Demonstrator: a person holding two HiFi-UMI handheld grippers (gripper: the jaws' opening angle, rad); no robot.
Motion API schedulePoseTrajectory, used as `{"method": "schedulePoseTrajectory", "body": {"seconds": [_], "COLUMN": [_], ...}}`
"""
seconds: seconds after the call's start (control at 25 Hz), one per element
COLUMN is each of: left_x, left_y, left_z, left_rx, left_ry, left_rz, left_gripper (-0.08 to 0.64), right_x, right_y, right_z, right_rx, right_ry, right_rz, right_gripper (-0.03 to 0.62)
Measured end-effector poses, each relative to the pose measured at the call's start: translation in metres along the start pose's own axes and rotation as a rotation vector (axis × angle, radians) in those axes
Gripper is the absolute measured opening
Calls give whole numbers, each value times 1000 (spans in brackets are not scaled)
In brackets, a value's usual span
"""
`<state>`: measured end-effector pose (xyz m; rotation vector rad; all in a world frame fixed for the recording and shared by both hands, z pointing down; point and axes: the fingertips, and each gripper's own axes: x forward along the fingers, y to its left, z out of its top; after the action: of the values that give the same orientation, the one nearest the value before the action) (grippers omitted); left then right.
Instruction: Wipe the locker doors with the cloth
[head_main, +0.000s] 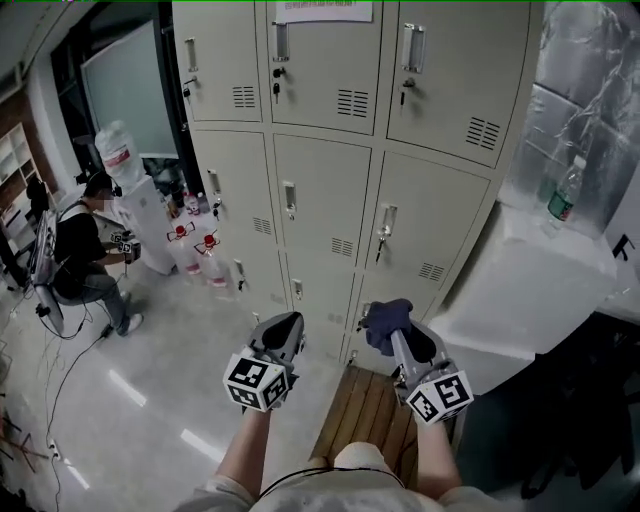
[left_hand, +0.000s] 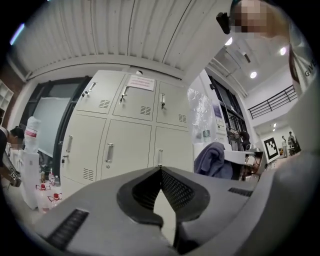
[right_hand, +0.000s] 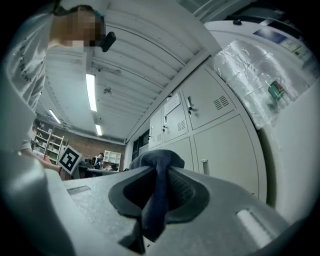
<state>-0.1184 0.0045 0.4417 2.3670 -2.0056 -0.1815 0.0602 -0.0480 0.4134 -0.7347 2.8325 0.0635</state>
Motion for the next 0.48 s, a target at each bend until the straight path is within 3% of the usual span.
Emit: {"method": "schedulePoseTrajectory", "body": {"seconds": [0.48], "left_x": [94], "left_y": [22], "left_z": [46], "left_rx": [-34], "left_ry": [-28], "left_rz": [-135], "left_gripper": [-2], "right_x": [72], "right_y": [-47], "right_z": [47], "right_rx": [-107], "right_ry": [-48], "right_rz": [-45], "right_gripper": [52]}}
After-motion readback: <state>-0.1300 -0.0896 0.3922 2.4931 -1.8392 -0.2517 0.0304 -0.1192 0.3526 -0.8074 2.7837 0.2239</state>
